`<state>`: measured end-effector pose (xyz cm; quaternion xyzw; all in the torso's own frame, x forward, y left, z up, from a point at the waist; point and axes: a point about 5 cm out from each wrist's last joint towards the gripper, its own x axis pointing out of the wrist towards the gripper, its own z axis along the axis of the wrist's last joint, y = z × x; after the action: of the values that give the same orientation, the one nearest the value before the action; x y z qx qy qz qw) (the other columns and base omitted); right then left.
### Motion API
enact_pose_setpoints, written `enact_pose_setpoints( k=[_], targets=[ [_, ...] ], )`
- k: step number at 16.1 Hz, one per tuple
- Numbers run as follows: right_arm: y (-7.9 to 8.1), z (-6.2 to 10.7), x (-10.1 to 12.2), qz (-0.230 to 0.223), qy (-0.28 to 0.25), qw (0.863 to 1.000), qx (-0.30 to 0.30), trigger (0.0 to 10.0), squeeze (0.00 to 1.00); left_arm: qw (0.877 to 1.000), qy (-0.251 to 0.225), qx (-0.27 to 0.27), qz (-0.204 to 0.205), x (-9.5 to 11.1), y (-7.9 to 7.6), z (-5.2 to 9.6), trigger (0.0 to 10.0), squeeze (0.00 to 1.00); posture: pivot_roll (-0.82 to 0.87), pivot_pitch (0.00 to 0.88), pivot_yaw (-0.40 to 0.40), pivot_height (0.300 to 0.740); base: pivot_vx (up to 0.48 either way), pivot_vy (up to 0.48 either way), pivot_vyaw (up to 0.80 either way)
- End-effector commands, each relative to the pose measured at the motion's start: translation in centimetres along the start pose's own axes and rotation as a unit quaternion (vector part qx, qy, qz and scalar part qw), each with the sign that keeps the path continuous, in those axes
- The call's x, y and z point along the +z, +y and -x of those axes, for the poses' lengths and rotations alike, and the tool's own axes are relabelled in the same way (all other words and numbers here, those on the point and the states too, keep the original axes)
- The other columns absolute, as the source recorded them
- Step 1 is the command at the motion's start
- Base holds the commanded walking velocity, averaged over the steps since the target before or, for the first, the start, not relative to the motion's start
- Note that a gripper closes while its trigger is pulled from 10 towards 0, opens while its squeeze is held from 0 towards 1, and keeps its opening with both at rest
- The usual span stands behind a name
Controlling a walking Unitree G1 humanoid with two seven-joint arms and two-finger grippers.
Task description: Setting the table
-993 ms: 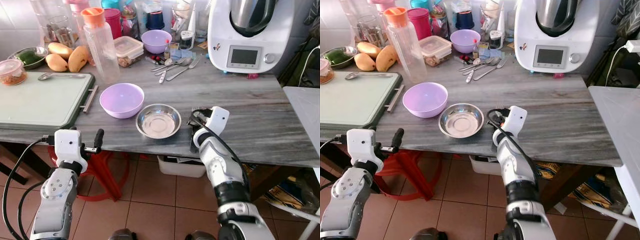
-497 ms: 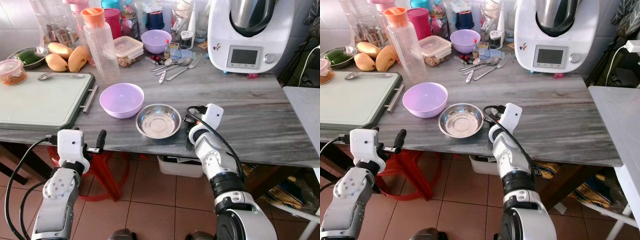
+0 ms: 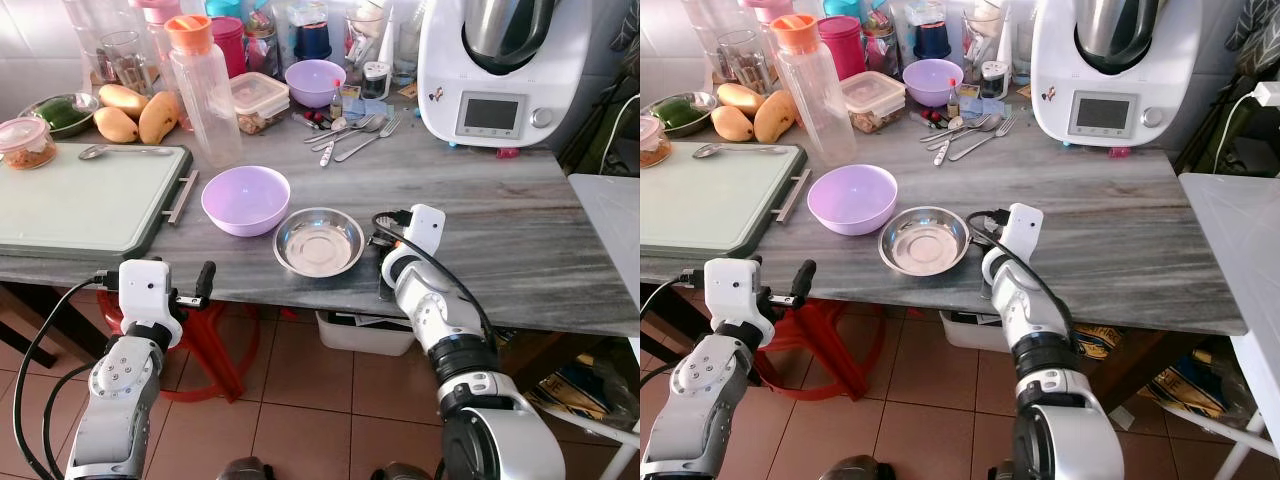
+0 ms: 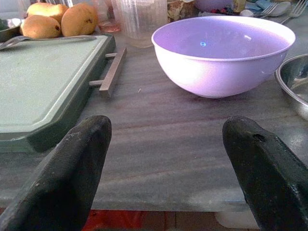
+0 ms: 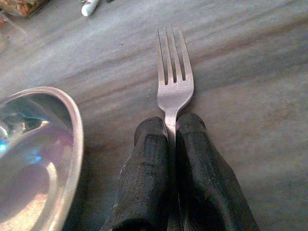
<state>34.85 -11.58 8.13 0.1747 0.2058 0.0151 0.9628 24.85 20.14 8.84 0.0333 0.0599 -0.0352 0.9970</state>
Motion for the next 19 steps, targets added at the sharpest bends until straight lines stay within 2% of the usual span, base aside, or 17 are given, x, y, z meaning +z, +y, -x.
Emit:
enact_pose_setpoints(
  k=[1, 6, 11, 12, 13, 14, 19],
  targets=[
    [-0.8, 0.0, -1.5, 0.014, 0.042, 0.999, -0.013, 10.0, 0.00, 1.000, -0.002, -0.003, -0.004, 0.3, -0.1, -0.2, 10.0, 0.00, 0.05, 0.005, 0.054, 0.740, 0.000, 0.000, 0.00],
    [0.0, 0.1, -2.4, 0.024, 0.071, 0.997, 0.024, 10.0, 0.00, 1.000, -0.001, -0.003, -0.005, 0.4, -0.1, -0.3, 10.0, 0.00, 0.05, 0.003, 0.056, 0.740, 0.000, 0.000, 0.00],
    [-0.3, 0.4, -3.0, 0.034, 0.084, 0.996, 0.026, 10.0, 0.00, 1.000, -0.002, -0.005, -0.004, 0.4, -0.3, -0.4, 10.0, 0.00, 0.04, 0.005, 0.056, 0.740, 0.000, 0.000, 0.00],
    [-0.4, 0.4, -3.2, 0.038, 0.087, 0.995, 0.024, 10.0, 0.18, 1.000, -0.002, -0.006, -0.003, 0.4, -0.3, -0.4, 10.0, 0.00, 0.04, 0.005, 0.056, 0.740, 0.000, 0.000, 0.00],
    [-0.5, 0.4, -3.2, 0.038, 0.087, 0.995, 0.024, 10.0, 0.75, 1.000, -0.002, -0.005, -0.003, 0.4, -0.3, -0.4, 10.0, 0.00, 0.04, 0.005, 0.056, 0.740, 0.000, 0.000, 0.00],
    [-0.5, 0.4, -3.3, 0.037, 0.088, 0.995, 0.025, 10.0, 1.00, 1.000, -0.002, -0.005, -0.002, 0.4, -0.3, -0.4, 10.0, 0.00, 0.04, 0.007, 0.055, 0.740, 0.000, 0.000, 0.00],
    [-0.8, 0.6, -3.1, 0.052, 0.082, 0.995, 0.023, 10.0, 1.00, 1.000, -0.002, -0.006, 0.000, 0.4, -0.5, -0.5, 10.0, 0.00, 0.04, 0.005, 0.053, 0.740, 0.000, 0.000, 0.00]
  ],
)
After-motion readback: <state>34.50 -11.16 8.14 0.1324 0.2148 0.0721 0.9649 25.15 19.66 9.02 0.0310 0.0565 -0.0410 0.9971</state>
